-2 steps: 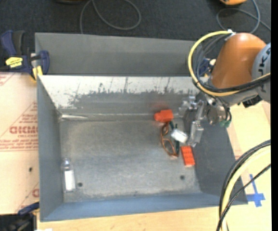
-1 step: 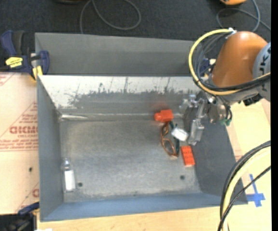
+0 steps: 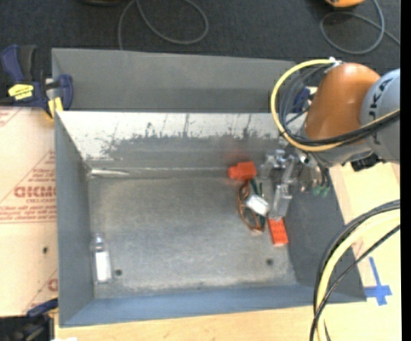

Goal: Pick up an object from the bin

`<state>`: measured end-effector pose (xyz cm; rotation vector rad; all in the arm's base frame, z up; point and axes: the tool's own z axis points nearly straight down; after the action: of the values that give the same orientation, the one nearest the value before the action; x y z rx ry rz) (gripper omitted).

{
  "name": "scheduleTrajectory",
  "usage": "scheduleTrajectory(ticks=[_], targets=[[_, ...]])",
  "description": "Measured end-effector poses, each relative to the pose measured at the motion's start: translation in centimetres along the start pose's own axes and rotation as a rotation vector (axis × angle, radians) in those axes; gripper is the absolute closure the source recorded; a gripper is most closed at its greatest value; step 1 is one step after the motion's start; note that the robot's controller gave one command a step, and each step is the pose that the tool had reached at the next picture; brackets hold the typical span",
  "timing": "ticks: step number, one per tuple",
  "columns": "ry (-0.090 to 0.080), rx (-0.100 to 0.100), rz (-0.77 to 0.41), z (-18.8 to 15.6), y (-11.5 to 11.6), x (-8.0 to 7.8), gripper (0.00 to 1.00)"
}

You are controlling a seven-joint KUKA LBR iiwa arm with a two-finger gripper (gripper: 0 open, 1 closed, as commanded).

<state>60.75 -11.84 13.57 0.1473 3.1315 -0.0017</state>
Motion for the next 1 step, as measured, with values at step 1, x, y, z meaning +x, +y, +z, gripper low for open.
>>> scheduleTrajectory(ticks=[1], targets=[[0.0,0.001,0.274,2.48,-1.01,-0.41,0.0]])
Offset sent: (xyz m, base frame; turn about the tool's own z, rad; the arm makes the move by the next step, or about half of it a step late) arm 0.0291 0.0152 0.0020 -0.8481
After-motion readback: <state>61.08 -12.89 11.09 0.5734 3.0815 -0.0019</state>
